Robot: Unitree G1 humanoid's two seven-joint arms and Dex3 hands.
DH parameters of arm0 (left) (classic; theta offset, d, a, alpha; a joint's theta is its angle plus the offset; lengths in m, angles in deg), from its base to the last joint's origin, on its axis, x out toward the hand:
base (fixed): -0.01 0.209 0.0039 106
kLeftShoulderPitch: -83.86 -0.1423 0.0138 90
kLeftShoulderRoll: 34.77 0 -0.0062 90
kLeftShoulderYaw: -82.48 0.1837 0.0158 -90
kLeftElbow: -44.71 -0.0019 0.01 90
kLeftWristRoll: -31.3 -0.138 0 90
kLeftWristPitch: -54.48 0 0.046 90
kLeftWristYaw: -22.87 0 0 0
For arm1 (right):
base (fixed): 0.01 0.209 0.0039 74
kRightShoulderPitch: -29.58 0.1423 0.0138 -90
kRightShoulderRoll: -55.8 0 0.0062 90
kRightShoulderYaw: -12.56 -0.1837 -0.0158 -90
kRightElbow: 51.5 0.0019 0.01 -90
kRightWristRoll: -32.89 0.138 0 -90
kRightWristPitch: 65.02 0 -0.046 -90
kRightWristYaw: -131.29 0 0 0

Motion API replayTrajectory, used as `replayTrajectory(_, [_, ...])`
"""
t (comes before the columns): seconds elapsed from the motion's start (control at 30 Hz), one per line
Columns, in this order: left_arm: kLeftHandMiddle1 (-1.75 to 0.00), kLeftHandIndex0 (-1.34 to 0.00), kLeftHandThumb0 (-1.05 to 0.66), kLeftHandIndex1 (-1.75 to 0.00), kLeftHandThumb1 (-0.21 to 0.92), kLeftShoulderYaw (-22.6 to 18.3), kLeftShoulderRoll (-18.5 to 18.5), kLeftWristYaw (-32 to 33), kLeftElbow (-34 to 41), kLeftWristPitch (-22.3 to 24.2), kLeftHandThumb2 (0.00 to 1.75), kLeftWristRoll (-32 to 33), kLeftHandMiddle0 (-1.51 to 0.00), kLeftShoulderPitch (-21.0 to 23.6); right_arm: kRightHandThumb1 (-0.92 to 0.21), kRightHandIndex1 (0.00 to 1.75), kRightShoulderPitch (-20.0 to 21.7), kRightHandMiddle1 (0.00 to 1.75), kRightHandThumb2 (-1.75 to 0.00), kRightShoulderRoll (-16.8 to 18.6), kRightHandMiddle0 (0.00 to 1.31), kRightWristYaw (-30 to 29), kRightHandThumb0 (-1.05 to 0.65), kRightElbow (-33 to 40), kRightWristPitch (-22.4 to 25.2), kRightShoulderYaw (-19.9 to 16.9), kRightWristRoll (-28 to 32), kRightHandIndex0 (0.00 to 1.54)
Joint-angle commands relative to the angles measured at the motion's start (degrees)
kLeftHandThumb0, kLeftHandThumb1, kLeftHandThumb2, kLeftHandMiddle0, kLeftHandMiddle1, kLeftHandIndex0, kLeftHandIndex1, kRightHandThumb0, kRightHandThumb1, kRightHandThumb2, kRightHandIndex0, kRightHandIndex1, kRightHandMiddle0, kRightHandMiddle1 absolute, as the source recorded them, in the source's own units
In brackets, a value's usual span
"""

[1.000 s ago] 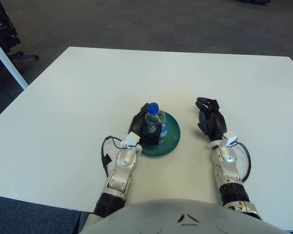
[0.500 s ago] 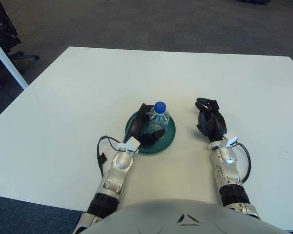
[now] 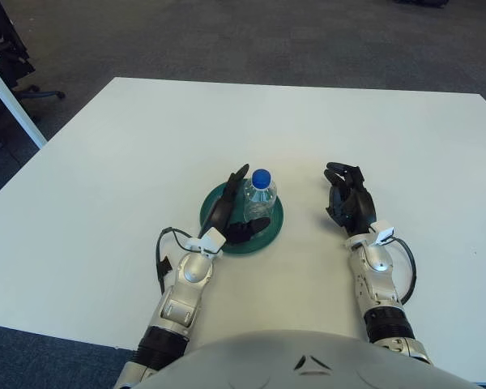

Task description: Put the bottle into the plate.

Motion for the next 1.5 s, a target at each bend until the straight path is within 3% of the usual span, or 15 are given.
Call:
replayTrajectory(0.0, [0.0,0.0,-1.05,0.0,0.92,-0.73,-1.28,-0.87,-1.05,-1.76,0.22,0.82,0.0,1.05,-0.81,0.64,-3.96,1.16,-0.68,1.25,0.03,-0.29,-0.38,-4.91,3.17,0.07,0.73,0.55])
replayTrajectory(0.3, [0.0,0.0,-1.05,0.0,0.92,-1.73,-0.8,1.53,-2.76,-4.66,0.42,0.09,0.0,1.73,-0.82,0.61,-3.69,1.14,-0.66,1.31,0.07,-0.87,-0.42,-5.49,2.95,-0.12,0.43,0.53])
replayTrajectory(0.53, [0.0,0.0,-1.05,0.0,0.92,-4.51,3.4,5.01,-11.29,-8.98,0.66,4.04,0.0,4.68,-0.83,0.62,-3.26,1.18,-0.63,1.08,0.03,-0.96,-0.42,-6.0,3.34,0.03,0.23,0.52])
replayTrajectory(0.87, [0.0,0.0,-1.05,0.0,0.92,-6.64,3.66,7.23,-21.29,-22.8,0.83,4.29,0.0,7.88,-0.83,0.62,-2.49,1.17,-0.62,1.26,0.03,-0.83,-0.4,-7.71,1.78,-0.48,0.6,0.56])
replayTrajectory(1.27, [-0.02,-0.01,-1.05,0.0,0.92,-8.03,4.27,6.95,-26.41,-35.98,0.95,5.98,-0.05,9.59,-0.8,0.65,-1.6,1.22,-0.68,0.94,0.0,-0.1,-0.41,-9.22,1.3,-0.53,0.6,0.54])
replayTrajectory(1.4, [-0.05,-0.1,-1.05,-0.05,0.92,-9.6,5.79,9.01,-24.99,-36.7,1.0,5.82,-0.13,8.26,-0.8,0.65,-1.35,1.22,-0.68,0.99,0.01,0.29,-0.41,-9.39,1.39,-0.69,0.98,0.55])
replayTrajectory(1.47, [-0.03,-0.14,-1.05,-0.36,0.92,-10.57,5.86,9.28,-22.92,-35.32,1.02,6.48,-0.3,7.38,-0.8,0.65,-1.21,1.21,-0.67,1.07,0.03,0.44,-0.41,-9.53,1.41,-0.83,1.21,0.55])
